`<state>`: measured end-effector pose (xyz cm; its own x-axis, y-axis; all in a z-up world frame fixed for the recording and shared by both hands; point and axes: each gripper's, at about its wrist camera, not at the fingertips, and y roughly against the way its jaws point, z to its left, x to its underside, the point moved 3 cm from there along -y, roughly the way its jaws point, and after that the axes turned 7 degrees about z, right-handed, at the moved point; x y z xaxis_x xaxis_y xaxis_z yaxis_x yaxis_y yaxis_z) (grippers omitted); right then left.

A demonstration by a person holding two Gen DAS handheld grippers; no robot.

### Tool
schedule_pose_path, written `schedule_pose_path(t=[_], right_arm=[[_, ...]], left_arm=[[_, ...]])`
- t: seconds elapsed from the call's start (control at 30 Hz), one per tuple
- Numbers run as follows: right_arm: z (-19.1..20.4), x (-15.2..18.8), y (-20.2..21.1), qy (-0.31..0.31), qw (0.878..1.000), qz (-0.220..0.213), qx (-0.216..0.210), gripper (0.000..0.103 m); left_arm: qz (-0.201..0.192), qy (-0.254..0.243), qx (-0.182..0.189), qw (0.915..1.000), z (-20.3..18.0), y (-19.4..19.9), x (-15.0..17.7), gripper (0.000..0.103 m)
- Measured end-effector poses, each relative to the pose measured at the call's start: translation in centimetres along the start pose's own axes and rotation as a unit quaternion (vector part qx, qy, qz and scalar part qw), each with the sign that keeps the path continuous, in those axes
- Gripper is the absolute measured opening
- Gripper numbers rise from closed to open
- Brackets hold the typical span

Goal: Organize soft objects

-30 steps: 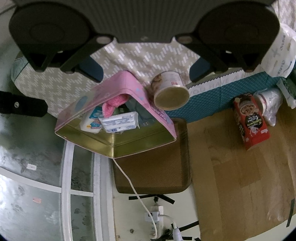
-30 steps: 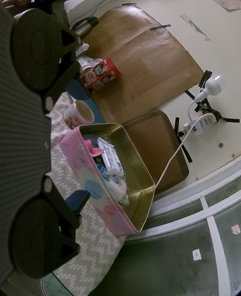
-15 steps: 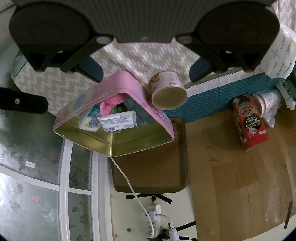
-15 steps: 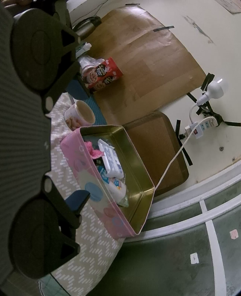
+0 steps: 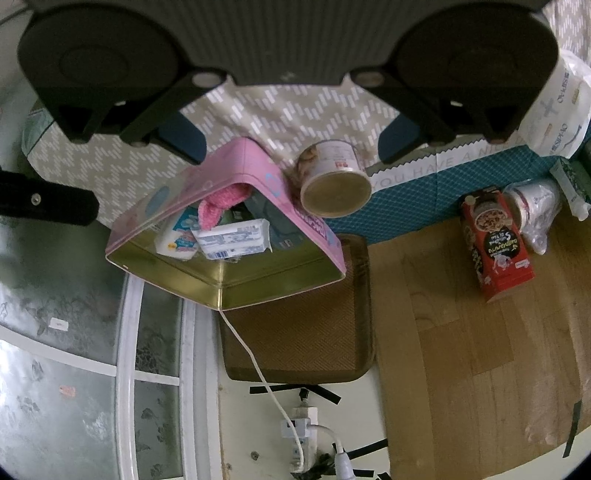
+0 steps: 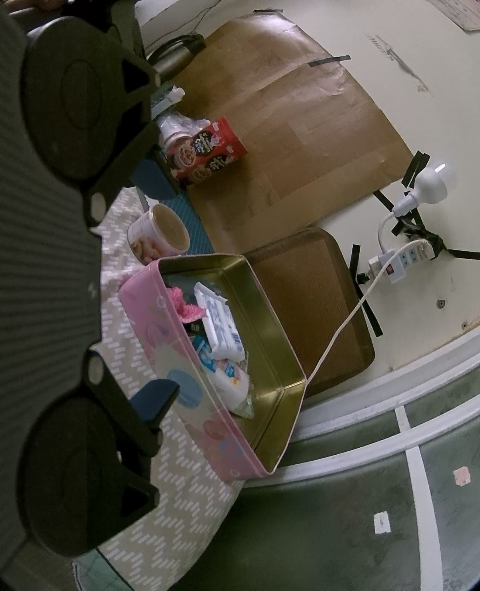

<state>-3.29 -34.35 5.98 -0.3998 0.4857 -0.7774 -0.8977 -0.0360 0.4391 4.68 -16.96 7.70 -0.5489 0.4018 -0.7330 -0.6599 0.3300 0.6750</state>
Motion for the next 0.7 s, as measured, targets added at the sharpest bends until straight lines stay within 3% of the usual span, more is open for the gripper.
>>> schedule_pose_path(t=[0.7], right_arm=[[0.41, 0.07, -0.18, 0.003, 1.000, 0.002, -0.002, 0.103]], left_arm=[[-0.009, 0.015, -0.007, 0.9998, 0.81, 0.22, -0.05, 0.103]])
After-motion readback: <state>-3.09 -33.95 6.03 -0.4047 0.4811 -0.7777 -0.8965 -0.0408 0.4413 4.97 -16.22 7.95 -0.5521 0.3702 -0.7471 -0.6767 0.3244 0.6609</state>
